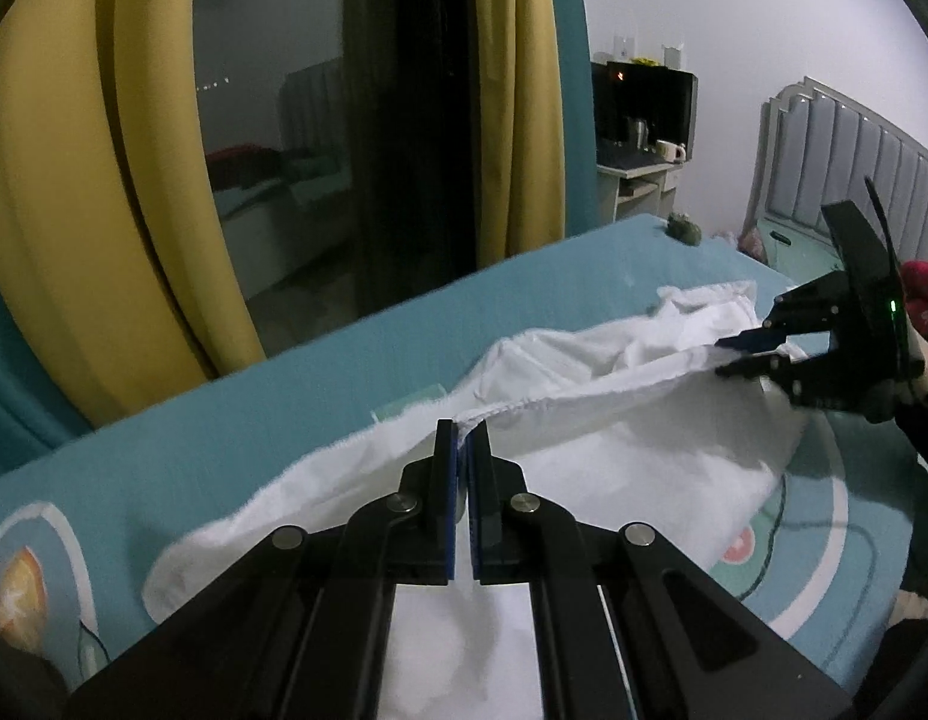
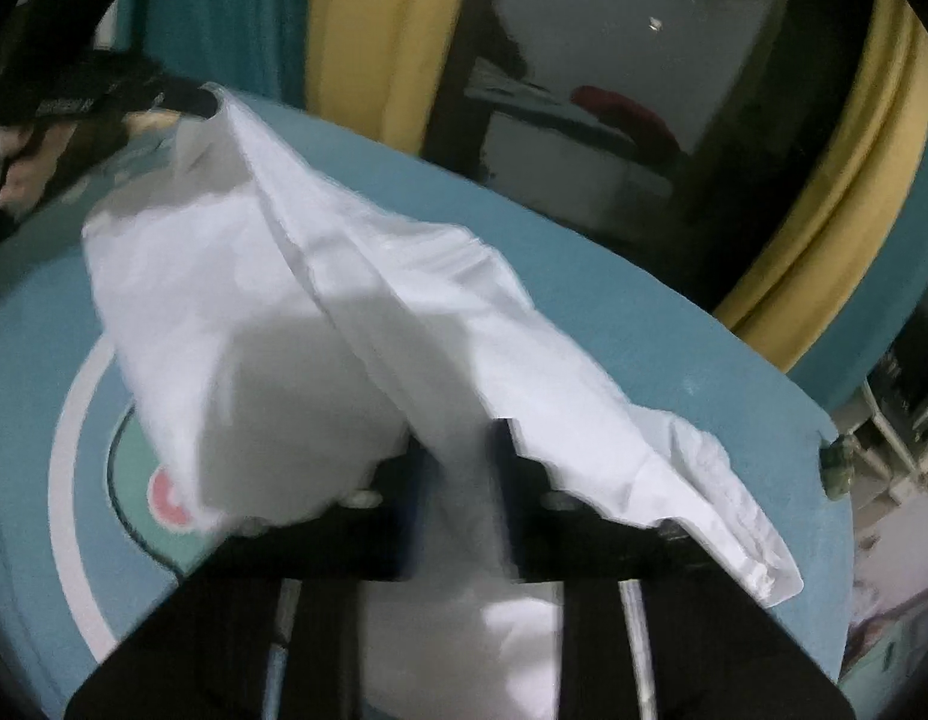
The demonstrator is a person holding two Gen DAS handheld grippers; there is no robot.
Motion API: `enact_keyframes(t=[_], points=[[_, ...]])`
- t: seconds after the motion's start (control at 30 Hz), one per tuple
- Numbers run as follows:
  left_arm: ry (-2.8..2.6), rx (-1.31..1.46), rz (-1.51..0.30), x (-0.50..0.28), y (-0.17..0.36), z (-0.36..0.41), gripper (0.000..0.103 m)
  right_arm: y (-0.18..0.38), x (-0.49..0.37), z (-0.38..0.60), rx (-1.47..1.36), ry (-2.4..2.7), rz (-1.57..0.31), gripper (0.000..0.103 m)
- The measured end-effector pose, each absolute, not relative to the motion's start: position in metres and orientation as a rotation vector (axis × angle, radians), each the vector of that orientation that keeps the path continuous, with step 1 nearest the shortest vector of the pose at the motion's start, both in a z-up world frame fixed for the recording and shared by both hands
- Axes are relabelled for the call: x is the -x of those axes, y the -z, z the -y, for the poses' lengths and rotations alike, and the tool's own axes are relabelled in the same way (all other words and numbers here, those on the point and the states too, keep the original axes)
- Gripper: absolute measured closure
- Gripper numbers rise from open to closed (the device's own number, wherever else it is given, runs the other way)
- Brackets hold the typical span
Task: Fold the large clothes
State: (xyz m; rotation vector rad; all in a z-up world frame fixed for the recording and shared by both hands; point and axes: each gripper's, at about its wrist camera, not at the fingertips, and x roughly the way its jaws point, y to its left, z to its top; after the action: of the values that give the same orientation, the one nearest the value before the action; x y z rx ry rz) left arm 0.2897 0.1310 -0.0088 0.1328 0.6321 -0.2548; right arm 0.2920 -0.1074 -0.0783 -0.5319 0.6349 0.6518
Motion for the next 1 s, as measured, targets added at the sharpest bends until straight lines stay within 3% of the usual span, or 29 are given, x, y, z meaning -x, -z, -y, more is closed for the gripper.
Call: enact_keyframes(t=[0.4, 0.6, 0.67, 0.7, 0.73, 0.77, 0.8, 1.0], points=[[0.199, -0.115, -0.701, -0.393, 0.025, -0.143, 0.100, 0.063, -0.396, 0.104, 0.446, -0.570, -0.620, 0.099], [0.167, -0.056, -0.849, -0.442, 0.065, -0.163, 0.099, 0.084, -0.446, 0.089, 0.434, -0.556, -0.747, 0.098], [0.152, -0.019, -0.894, -0.450, 0.075, -0.173, 0.094, 0.093, -0.456, 0.084, 0.465, -0.521, -0.796, 0.087], [0.122, 0.002, -0.892, -0.451, 0.076, -0.181, 0.089, 0.096, -0.458, 0.083, 0.492, -0.486, -0.794, 0.064], [0.102, 0.015, -0.886, -0.449, 0.076, -0.187, 0.071, 0.098, -0.460, 0.083, 0.512, -0.453, -0.790, 0.041], [0.075, 0.033, -0.882, -0.447, 0.075, -0.195, 0.051, 0.098, -0.462, 0.086, 0.524, -0.420, -0.784, 0.036], [0.047, 0.048, -0.879, -0.444, 0.072, -0.204, 0.047, 0.096, -0.464, 0.091, 0.519, -0.398, -0.779, 0.035], [-0.095, -0.025, -0.825, -0.406, 0.045, -0.237, 0.047, 0.073, -0.456, 0.128, 0.512, -0.259, -0.725, 0.034]])
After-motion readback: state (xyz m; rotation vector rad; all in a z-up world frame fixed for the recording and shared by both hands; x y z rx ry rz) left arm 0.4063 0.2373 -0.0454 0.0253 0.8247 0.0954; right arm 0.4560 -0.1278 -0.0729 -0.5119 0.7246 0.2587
